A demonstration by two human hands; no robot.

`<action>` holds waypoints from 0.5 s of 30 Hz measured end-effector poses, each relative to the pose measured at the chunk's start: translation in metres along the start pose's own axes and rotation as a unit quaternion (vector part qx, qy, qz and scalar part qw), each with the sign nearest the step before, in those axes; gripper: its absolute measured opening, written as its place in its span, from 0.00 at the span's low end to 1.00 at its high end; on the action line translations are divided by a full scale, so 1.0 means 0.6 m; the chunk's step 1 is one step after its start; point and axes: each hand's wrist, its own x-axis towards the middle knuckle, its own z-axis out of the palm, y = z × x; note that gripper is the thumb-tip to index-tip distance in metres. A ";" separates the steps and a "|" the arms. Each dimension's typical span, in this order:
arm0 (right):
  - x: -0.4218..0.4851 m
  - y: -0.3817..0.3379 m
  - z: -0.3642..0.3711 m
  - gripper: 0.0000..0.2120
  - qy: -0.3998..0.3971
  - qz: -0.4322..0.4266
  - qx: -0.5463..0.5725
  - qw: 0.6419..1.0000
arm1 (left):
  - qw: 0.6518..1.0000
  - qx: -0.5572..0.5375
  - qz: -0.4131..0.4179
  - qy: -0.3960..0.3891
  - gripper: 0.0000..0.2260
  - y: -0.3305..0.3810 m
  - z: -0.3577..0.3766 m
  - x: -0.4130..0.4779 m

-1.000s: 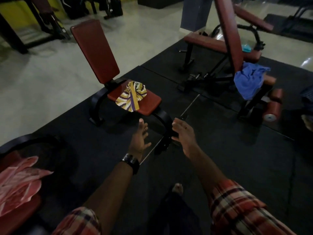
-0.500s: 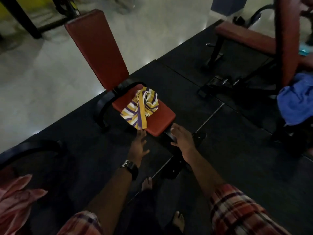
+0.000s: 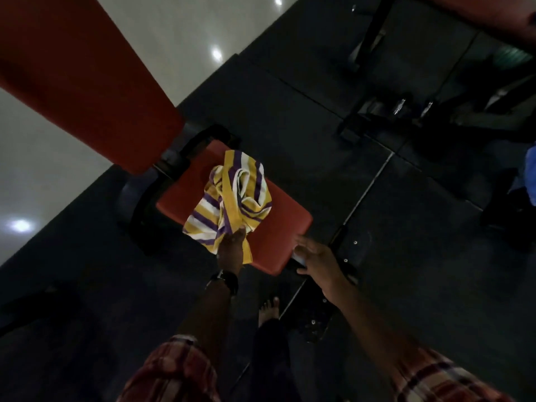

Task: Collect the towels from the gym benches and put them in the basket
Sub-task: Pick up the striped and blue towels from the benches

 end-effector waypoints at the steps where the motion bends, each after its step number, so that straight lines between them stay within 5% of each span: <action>1: 0.013 -0.003 0.002 0.17 -0.001 0.005 -0.006 1.000 | 0.998 0.068 -0.006 0.000 0.20 -0.005 0.000 0.031; 6: 0.064 0.002 -0.002 0.16 0.005 0.031 -0.018 0.999 | 0.943 0.327 -0.039 -0.042 0.24 -0.026 0.006 0.141; 10: 0.073 0.010 -0.011 0.15 0.007 0.057 -0.019 0.998 | 0.972 0.220 -0.058 -0.052 0.38 -0.019 0.005 0.165; 15: 0.055 0.002 -0.010 0.15 0.006 0.057 -0.019 0.998 | 0.986 0.135 -0.033 -0.095 0.22 0.010 0.018 0.122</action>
